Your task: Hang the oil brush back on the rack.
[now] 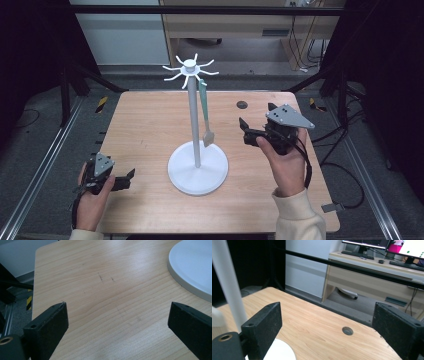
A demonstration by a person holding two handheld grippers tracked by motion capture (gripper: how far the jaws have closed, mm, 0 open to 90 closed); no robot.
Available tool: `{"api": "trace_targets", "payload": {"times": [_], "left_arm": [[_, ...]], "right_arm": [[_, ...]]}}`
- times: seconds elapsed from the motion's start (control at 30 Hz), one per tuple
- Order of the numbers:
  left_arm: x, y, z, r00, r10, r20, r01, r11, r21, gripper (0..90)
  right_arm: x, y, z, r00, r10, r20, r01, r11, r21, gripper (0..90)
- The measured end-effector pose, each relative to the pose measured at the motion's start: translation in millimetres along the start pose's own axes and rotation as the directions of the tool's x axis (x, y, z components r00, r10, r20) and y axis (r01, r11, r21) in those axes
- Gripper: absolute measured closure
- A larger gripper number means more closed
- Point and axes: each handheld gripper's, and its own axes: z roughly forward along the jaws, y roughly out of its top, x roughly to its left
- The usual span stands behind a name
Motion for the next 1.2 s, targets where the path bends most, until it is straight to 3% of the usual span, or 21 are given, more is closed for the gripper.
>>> {"api": "trace_targets", "payload": {"times": [0.37, 0.7, 1.2], "left_arm": [[-2.4, 1.0, -0.8, 0.9999, 0.016, 0.005, -0.016, 0.9999, -0.004, 2.6], [-1.7, 0.7, -1.1, 0.9998, 0.018, -0.003, -0.018, 0.9998, -0.008, 2.6], [-3.1, 0.7, -0.1, 0.9997, 0.025, 0.006, -0.025, 0.9997, -0.006, 2.4]], "right_arm": [[-19.7, -21.1, 7.6, 0.9954, 0.021, 0.093, -0.026, 0.998, 0.054, 9.4], [-36.6, -29.5, 4.4, 0.9890, 0.037, 0.143, -0.046, 0.997, 0.064, 8.3], [-60.6, -58.4, 12.1, 0.9767, 0.074, 0.202, -0.098, 0.989, 0.112, 9.4]]}}
